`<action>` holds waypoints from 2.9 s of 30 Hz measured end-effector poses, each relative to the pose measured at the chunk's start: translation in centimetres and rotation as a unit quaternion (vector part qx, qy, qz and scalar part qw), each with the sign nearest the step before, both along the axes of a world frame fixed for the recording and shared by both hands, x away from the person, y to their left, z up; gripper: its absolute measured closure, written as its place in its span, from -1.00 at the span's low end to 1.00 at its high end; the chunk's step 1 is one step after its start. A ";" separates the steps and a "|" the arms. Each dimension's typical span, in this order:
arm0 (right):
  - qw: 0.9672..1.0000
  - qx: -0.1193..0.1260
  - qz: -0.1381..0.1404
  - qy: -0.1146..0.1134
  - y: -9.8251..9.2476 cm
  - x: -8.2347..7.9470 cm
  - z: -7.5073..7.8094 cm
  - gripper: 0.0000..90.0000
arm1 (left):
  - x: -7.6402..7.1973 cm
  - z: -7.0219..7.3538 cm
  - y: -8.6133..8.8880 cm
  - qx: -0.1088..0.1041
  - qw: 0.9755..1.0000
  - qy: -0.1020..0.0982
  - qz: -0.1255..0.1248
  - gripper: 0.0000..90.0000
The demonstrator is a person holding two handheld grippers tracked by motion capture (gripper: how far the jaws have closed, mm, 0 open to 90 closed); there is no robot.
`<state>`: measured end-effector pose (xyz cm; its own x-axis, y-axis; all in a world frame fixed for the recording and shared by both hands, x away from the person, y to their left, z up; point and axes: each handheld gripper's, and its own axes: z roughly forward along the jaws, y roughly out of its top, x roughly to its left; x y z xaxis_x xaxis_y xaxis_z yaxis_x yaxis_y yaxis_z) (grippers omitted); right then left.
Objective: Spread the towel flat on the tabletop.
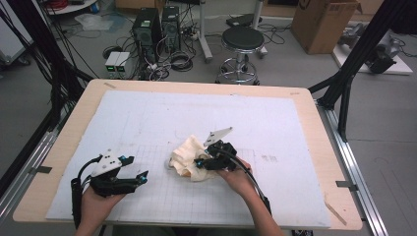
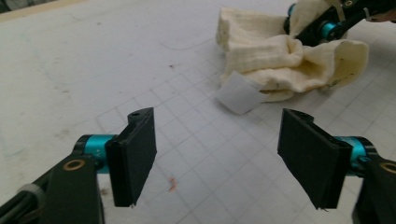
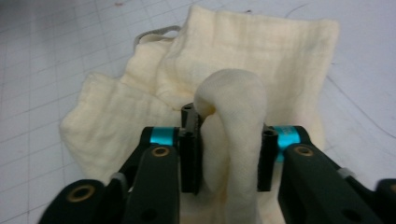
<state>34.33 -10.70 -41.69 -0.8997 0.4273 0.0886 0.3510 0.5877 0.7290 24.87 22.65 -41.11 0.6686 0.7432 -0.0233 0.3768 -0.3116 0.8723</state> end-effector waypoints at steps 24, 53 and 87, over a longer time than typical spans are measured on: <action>0.998 0.050 -0.013 -0.040 -6.3 -7.2 -0.1 0.25 | 5.7 -1.5 -6.7 0.030 0.992 0.069 -0.104 0.42; 0.999 0.041 -0.013 -0.031 -4.0 -3.0 0.5 0.90 | 5.3 0.4 -6.6 0.045 0.996 0.032 -0.075 0.87; 0.998 0.061 0.025 -0.017 -5.4 -6.5 2.3 0.41 | -2.0 1.6 -3.8 0.005 0.994 0.025 -0.109 0.37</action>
<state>27.86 -16.05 -39.42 -0.9231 0.3695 0.1061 0.2971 0.5107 0.8068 22.90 18.81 -39.46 0.8115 0.5820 -0.0533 0.3419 -0.3988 0.8509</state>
